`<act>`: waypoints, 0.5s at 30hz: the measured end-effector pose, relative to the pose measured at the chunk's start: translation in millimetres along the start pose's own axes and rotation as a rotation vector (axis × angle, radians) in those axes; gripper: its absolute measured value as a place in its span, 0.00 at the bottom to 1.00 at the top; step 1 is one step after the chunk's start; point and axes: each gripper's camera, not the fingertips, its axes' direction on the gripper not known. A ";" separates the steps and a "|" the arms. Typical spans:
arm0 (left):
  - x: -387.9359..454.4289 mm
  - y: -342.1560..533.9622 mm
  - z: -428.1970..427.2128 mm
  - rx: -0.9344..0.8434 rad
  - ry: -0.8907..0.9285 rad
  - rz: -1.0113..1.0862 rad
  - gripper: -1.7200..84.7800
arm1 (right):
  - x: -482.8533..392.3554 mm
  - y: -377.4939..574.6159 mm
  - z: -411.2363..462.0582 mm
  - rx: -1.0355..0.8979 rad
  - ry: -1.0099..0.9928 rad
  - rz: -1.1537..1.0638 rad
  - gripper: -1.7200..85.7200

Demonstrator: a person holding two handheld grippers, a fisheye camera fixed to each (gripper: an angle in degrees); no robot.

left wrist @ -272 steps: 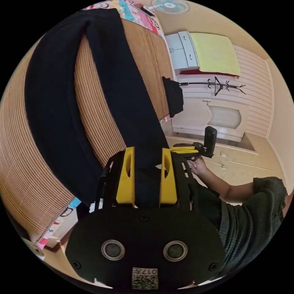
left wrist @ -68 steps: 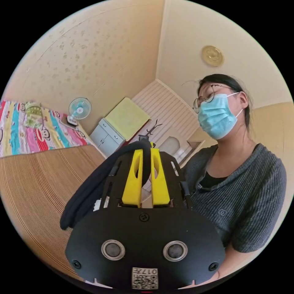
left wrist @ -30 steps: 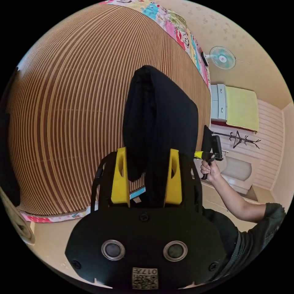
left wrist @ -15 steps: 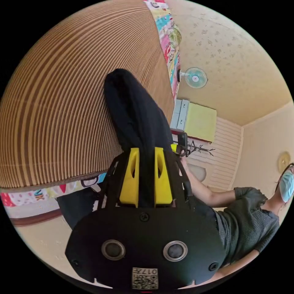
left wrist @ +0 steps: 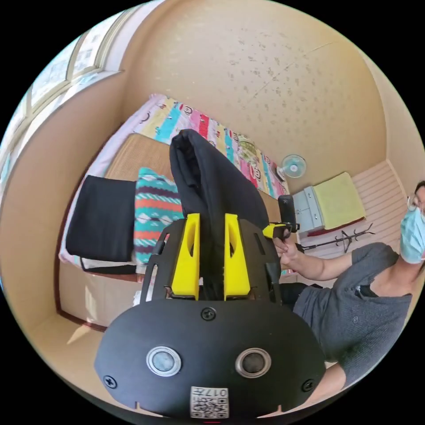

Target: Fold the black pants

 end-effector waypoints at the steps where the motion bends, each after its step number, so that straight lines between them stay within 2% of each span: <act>1: -14.0 -9.0 -5.4 0.002 -0.040 -0.015 0.12 | 16.8 -30.8 31.5 0.003 0.005 0.030 0.14; 4: -98.8 -39.9 8.7 -0.031 -0.205 -0.132 0.13 | 68.6 -87.7 98.5 -0.050 0.177 0.079 0.14; 5: -138.3 -41.4 31.6 -0.052 -0.254 -0.216 0.12 | 99.4 -102.7 123.7 -0.154 0.256 0.148 0.14; 7: -192.9 -26.0 77.3 -0.063 -0.293 -0.350 0.10 | 127.2 -108.5 139.6 -0.288 0.309 0.193 0.13; 9: -247.2 22.8 136.1 -0.085 -0.412 -0.595 0.09 | 118.6 -94.6 123.1 -0.270 0.283 0.111 0.08; 10: -256.2 35.7 150.2 -0.089 -0.408 -0.623 0.09 | 106.9 -78.1 107.4 -0.296 0.266 0.065 0.07; 13: -262.3 99.0 176.2 0.147 -0.304 -0.578 0.08 | 69.7 -15.7 49.0 -0.420 0.223 -0.094 0.04; 15: -262.2 135.0 178.8 0.238 -0.234 -0.590 0.07 | 58.9 34.3 -2.6 -0.482 0.277 -0.079 0.03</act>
